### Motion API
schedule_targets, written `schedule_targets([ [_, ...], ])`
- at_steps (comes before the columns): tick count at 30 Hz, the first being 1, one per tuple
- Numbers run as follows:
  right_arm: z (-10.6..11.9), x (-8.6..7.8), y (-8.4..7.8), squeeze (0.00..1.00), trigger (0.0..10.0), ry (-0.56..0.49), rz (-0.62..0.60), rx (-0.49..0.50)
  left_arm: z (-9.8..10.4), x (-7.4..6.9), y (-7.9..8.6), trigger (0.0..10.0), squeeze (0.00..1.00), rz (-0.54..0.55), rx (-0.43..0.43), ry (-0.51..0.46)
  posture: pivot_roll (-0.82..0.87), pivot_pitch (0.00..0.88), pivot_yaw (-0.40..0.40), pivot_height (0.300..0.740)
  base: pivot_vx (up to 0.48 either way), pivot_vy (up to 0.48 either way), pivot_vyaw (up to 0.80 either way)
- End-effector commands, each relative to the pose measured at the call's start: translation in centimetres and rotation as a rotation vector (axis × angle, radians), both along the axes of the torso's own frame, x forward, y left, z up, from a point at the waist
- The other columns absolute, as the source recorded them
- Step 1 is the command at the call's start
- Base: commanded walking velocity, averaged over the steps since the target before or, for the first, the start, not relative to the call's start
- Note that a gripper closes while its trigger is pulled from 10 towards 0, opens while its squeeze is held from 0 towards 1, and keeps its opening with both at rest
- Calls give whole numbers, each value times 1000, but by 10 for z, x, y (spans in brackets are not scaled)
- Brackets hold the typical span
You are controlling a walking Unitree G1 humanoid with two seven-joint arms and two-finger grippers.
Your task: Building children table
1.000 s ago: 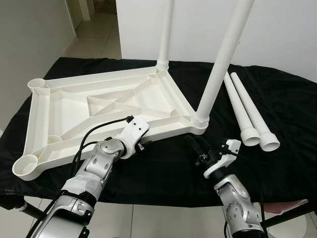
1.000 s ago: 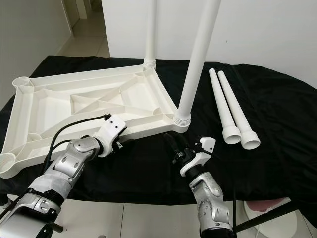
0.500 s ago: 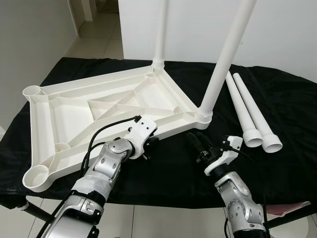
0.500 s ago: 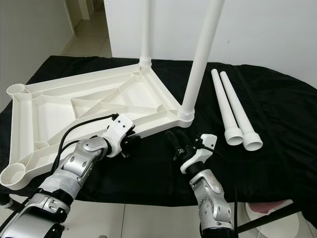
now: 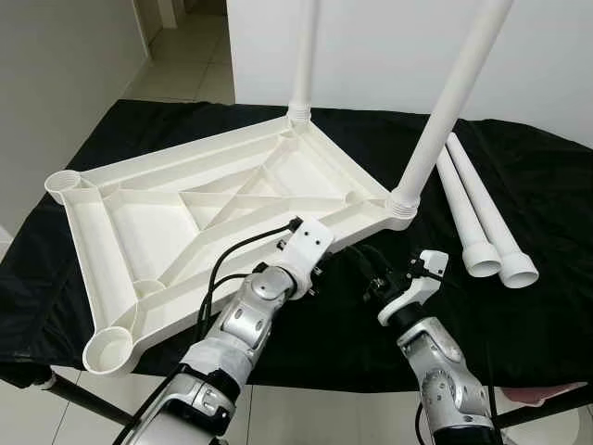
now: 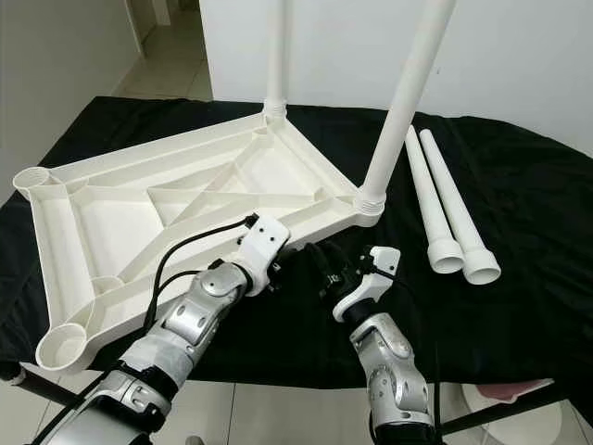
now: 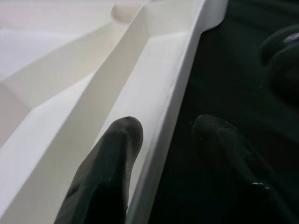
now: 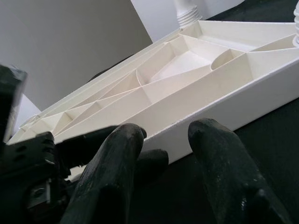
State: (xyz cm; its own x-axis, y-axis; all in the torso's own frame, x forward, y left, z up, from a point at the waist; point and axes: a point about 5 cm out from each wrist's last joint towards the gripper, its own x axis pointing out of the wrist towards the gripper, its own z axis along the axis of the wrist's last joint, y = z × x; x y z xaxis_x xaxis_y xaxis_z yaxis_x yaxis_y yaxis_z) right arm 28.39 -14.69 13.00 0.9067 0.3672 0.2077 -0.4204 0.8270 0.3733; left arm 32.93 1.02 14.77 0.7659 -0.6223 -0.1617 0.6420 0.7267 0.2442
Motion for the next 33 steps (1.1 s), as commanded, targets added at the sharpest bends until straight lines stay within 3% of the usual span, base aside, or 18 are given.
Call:
schedule_targets([
  [1, -2, -3, 0, 0, 10000, 16, -5, -12, -2, -8, -8, 10000, 1000, -125, -11, 25, 13, 75, -11, 740, 0, 0, 0],
  [2, -2, -3, 0, 0, 10000, 16, -5, -12, -2, -8, -8, 10000, 1000, -125, -11, 25, 13, 75, -11, 740, 0, 0, 0],
  [3, -3, -3, 0, 0, 10000, 19, -8, -12, 3, -9, -3, 10000, 0, -146, -40, 10, 12, 79, -7, 740, 0, 0, 0],
  [6, -3, -4, 0, 0, 10000, 22, -13, -12, 13, -9, 6, 10000, 0, -161, -80, -31, 15, 81, -6, 740, 0, 0, 0],
  [8, -4, -3, 0, 0, 10000, 26, -30, -15, 29, -4, 33, 10000, 0, -119, -141, -85, 20, 83, -6, 740, 0, 0, 0],
  [10, -4, -3, 0, 0, 10000, 28, -37, -17, 33, -1, 43, 10000, 0, -86, -147, -100, 20, 83, -6, 740, 0, 0, 0],
  [12, -4, -2, -1, 0, 10000, 29, -47, -17, 31, 5, 69, 10000, 0, 0, -95, -113, 25, 80, -7, 740, 0, 0, 0],
  [15, -4, -2, -1, 0, 10000, 28, -52, -17, 30, 7, 78, 10000, 0, 24, -81, -112, 25, 80, -7, 740, 0, 0, 0],
  [16, -4, -1, -1, 0, 10000, 28, -61, -23, 29, 12, 101, 10000, 0, 90, -33, -115, 32, 71, -7, 740, 0, 0, 0],
  [17, -4, -1, -1, 0, 10000, 28, -61, -23, 29, 12, 101, 10000, 0, 90, -33, -115, 32, 71, -7, 740, 0, 0, 0],
  [19, -4, 1, -1, 0, 10000, 30, -68, -34, 29, 17, 124, 10000, 0, 142, 40, -129, 35, 67, -8, 740, 0, 0, 0],
  [20, -4, 1, -1, 0, 10000, 30, -68, -34, 29, 17, 124, 10000, 0, 142, 40, -129, 35, 67, -8, 740, 0, 0, 0],
  [22, -4, 3, -1, 0, 10000, 33, -72, -40, 27, 23, 147, 10000, 0, 220, 114, -112, 42, 64, -10, 740, 0, 0, 0],
  [26, -4, 3, -1, 0, 10000, 35, -76, -45, 25, 26, 164, 10000, 0, 288, 170, -75, 42, 64, -10, 740, 0, 0, 0],
  [27, -5, 4, 1, 0, 10000, 42, -79, -50, 28, 28, 176, 10000, 0, 329, 247, -99, 46, 58, -10, 740, 0, 0, 0],
  [33, -6, 6, 5, 0, 10000, 52, -88, -67, 32, 28, 185, 10000, 0, 333, 319, -125, 49, 56, -9, 740, 0, 0, 0],
])
